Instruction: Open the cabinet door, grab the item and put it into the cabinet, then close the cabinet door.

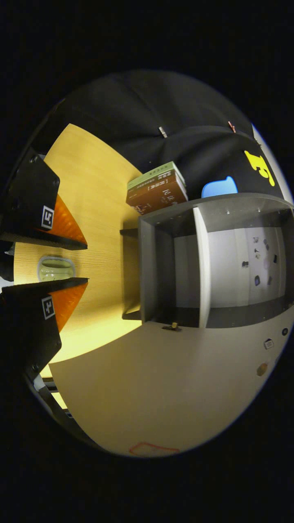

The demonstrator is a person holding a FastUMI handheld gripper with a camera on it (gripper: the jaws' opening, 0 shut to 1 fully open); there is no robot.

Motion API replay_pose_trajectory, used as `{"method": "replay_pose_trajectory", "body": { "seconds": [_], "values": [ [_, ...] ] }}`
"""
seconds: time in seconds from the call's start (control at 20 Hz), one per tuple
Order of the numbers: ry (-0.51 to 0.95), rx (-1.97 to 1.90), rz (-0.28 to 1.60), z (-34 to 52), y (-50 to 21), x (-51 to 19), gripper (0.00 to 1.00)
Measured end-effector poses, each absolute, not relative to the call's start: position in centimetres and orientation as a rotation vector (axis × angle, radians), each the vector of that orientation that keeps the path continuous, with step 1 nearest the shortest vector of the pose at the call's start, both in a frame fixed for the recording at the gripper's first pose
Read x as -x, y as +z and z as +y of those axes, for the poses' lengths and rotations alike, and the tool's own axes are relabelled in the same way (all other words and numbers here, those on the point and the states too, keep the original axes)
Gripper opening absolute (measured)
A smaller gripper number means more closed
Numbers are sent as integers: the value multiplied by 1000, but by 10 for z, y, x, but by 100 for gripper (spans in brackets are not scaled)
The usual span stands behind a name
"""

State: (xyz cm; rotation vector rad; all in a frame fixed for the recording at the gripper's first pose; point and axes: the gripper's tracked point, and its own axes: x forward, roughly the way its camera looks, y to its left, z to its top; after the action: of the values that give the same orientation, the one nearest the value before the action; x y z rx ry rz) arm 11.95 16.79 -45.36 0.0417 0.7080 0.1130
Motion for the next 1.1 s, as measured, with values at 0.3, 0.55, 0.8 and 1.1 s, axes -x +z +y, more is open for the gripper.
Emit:
{"method": "replay_pose_trajectory", "body": {
  "seconds": [0.3,0.55,0.8,1.1],
  "values": [
    [95,-57,871,162,-537,-113,43],
    [81,-40,953,158,-579,-111,40],
    [68,3,1011,156,-609,-108,40],
    [46,34,1045,146,-619,-107,28]
  ]
}}
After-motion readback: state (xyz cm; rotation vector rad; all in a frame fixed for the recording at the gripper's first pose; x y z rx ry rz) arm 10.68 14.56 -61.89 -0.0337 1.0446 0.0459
